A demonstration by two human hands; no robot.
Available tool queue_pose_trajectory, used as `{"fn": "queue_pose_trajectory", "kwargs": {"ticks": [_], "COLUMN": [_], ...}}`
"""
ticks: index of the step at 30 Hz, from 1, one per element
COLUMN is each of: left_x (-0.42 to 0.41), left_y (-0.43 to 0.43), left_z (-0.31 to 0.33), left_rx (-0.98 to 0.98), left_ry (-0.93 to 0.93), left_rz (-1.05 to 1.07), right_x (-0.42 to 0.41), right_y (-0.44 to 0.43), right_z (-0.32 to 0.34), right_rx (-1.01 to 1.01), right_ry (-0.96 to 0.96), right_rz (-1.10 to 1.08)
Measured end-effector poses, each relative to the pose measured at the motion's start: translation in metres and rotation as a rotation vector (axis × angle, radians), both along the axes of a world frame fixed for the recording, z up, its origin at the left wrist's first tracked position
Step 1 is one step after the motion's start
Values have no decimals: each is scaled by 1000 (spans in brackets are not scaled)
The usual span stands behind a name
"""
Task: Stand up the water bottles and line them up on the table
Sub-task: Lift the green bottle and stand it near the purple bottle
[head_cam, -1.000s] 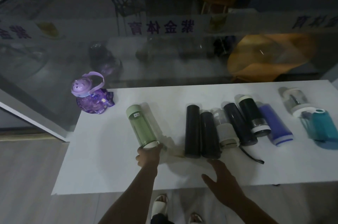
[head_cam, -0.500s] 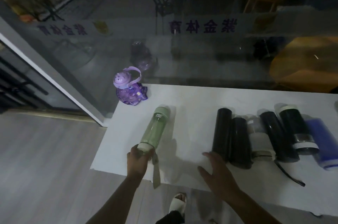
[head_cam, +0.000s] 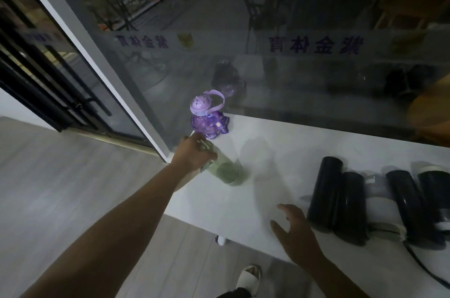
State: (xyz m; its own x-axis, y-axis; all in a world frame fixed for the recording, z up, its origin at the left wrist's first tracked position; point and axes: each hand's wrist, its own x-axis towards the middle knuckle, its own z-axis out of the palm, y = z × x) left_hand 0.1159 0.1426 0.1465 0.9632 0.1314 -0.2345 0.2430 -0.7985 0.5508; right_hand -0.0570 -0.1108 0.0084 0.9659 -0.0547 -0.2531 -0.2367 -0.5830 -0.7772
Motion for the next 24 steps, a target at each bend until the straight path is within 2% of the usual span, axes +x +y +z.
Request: {"fn": "queue_pose_trajectory", "kwargs": {"ticks": [5, 8, 18, 21, 24], "left_x": [16, 19, 33, 38, 41], "left_y": [-16, -13, 3, -13, -41], "left_z": [14, 12, 19, 27, 23], "left_rx": [213, 316, 430, 472, 371], "left_ry": [-3, 49, 189, 107, -67], "left_rz": [-277, -356, -627, -682, -704], "right_x": [-4, -6, 20, 30, 34], "right_y": [-6, -8, -11, -14, -19], "right_z": [-2, -1, 12, 17, 23], "right_rx": [-83, -100, -135, -155, -142], "right_ry": [3, 25, 5, -24, -17], "right_rz": [-9, -30, -63, -113, -207]}}
